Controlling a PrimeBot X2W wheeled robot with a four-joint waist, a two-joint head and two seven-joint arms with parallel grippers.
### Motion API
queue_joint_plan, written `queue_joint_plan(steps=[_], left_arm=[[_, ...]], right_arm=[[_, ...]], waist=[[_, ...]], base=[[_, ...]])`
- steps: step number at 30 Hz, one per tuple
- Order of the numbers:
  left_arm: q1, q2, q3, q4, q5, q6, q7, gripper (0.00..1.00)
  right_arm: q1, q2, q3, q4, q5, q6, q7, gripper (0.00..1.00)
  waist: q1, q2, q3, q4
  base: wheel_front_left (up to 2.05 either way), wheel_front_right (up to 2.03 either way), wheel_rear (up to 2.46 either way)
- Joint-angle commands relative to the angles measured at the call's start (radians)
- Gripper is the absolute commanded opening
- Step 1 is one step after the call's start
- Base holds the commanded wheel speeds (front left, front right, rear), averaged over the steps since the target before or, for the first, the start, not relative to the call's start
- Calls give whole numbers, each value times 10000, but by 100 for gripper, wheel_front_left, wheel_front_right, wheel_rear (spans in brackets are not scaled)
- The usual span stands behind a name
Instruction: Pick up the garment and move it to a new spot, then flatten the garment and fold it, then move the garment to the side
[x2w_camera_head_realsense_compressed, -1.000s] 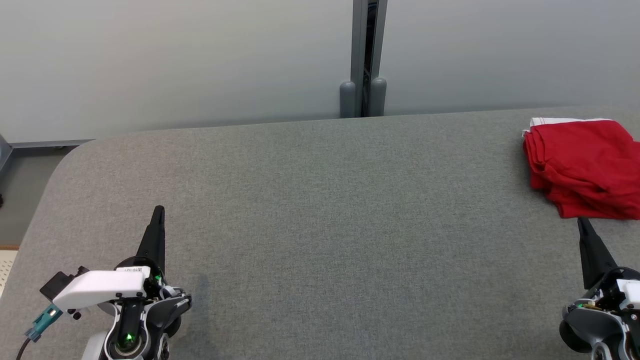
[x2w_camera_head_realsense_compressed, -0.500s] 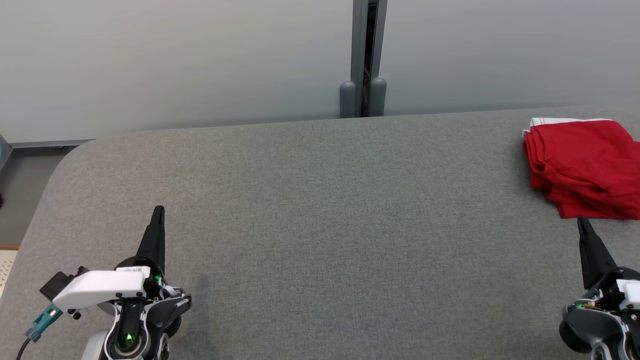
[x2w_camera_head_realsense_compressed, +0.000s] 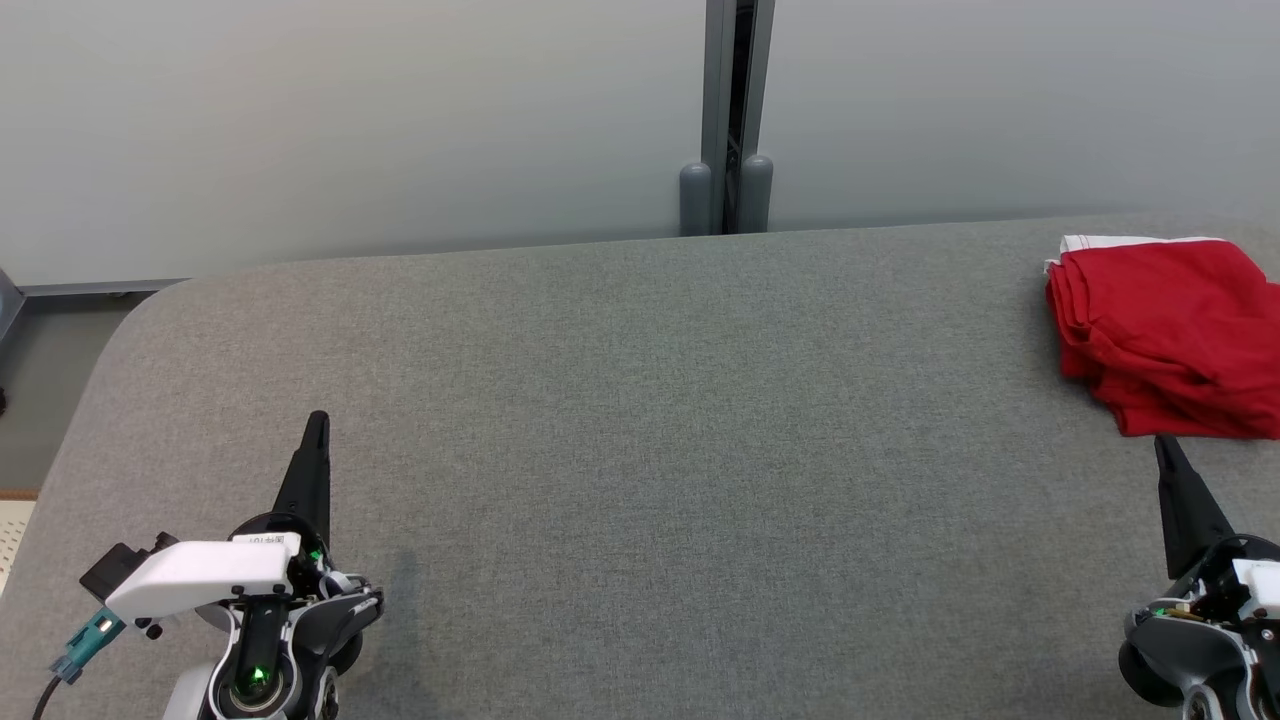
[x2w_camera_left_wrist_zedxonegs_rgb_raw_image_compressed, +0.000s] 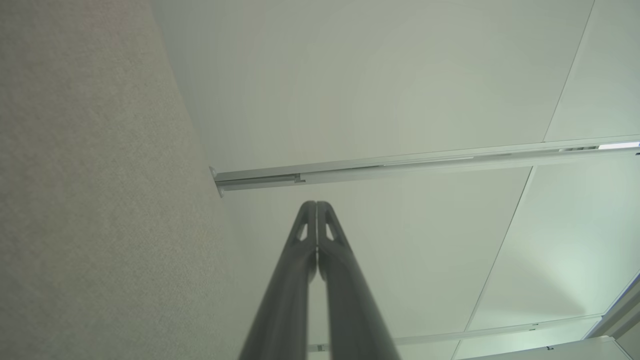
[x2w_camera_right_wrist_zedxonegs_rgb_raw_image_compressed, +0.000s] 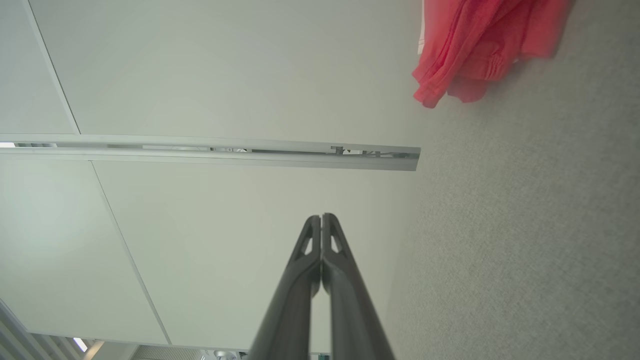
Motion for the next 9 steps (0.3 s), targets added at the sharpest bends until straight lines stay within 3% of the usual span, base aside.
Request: queue_joint_plan(steps=[1,9], left_arm=[[-183,33,22,-15,-39,-43,25,0],[-183,33,18,-15,-43,-43,21,0]], right_arm=[[-72,-11,-51,-6,-39,0,58,0],[-75,-7,-63,-5,-54,2,64,0]], waist=[[0,0,0,0],[0,0,0,0]], base=[[0,0,0],[0,0,0]])
